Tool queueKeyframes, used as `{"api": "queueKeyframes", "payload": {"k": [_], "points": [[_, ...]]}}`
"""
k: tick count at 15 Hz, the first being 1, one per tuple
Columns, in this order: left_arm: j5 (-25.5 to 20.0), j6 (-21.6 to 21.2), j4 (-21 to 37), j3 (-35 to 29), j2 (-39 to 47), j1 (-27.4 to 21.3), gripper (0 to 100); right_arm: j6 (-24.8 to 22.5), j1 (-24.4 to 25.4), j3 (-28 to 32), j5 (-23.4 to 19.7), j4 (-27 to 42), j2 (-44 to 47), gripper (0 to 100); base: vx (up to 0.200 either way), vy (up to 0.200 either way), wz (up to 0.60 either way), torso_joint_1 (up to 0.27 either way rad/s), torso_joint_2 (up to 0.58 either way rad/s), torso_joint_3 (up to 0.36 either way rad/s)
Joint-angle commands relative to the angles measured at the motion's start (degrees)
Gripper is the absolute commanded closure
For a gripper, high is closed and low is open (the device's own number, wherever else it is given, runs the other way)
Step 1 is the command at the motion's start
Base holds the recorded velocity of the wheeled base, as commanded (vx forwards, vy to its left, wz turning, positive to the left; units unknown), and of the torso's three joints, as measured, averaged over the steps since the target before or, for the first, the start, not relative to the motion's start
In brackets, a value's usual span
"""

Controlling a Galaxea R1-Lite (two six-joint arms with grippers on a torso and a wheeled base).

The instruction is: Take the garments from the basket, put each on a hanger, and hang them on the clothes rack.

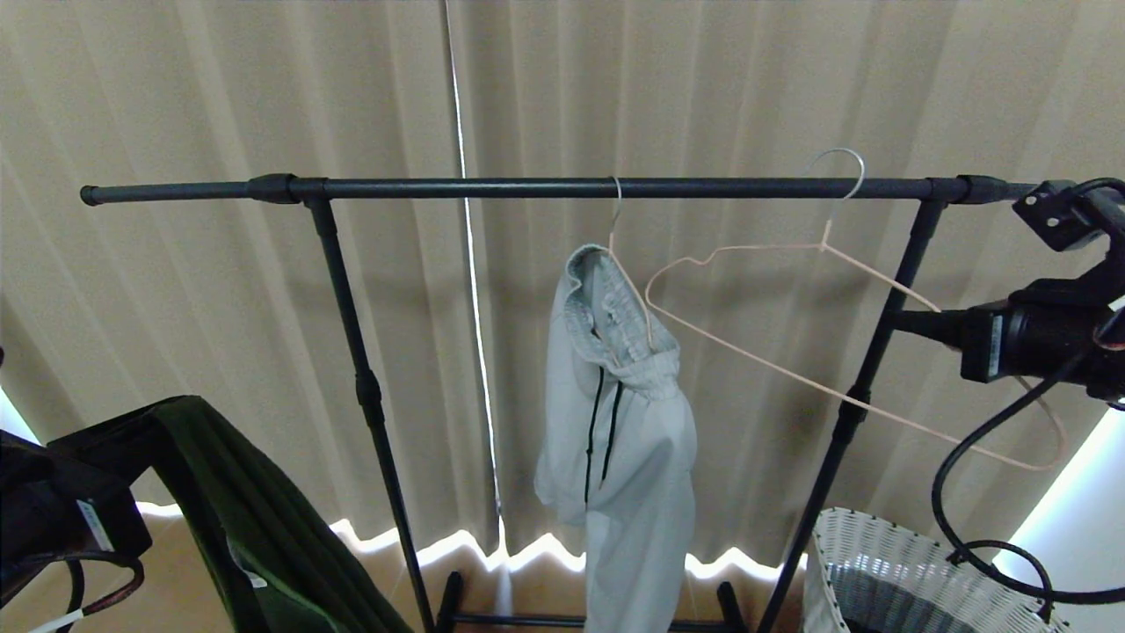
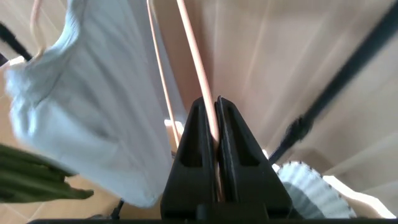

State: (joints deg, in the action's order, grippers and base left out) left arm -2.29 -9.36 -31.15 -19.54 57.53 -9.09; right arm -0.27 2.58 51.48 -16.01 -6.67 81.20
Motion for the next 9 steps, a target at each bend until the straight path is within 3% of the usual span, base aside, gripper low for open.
{"api": "queueKeyframes", "payload": {"k": [1,2,6,9], "points": [[0.0,0.0,-0.1,-0.1,0.0,0.0,100,-0.4,-0.2,-6.3,0.0,0.1,-9.0,100,0.0,0.0,0.0,0.0,0.0,0.0],[0.0,-0.3,-0.1,-0.3,0.1,0.0,100,-0.5,-0.2,-8.2,0.2,0.1,-10.8,100,0.0,0.0,0.0,0.0,0.0,0.0],[0.0,-0.3,0.2,-2.1,0.5,0.0,100,0.1,-0.3,-14.5,0.2,-0.2,-15.8,100,-0.2,0.0,0.0,0.004,0.0,0.002],[0.0,-0.4,0.1,-2.0,0.7,0.0,100,-0.2,-0.3,-20.5,0.3,-5.5,-17.8,100,-0.2,0.0,0.0,-0.002,0.0,0.001]]}}
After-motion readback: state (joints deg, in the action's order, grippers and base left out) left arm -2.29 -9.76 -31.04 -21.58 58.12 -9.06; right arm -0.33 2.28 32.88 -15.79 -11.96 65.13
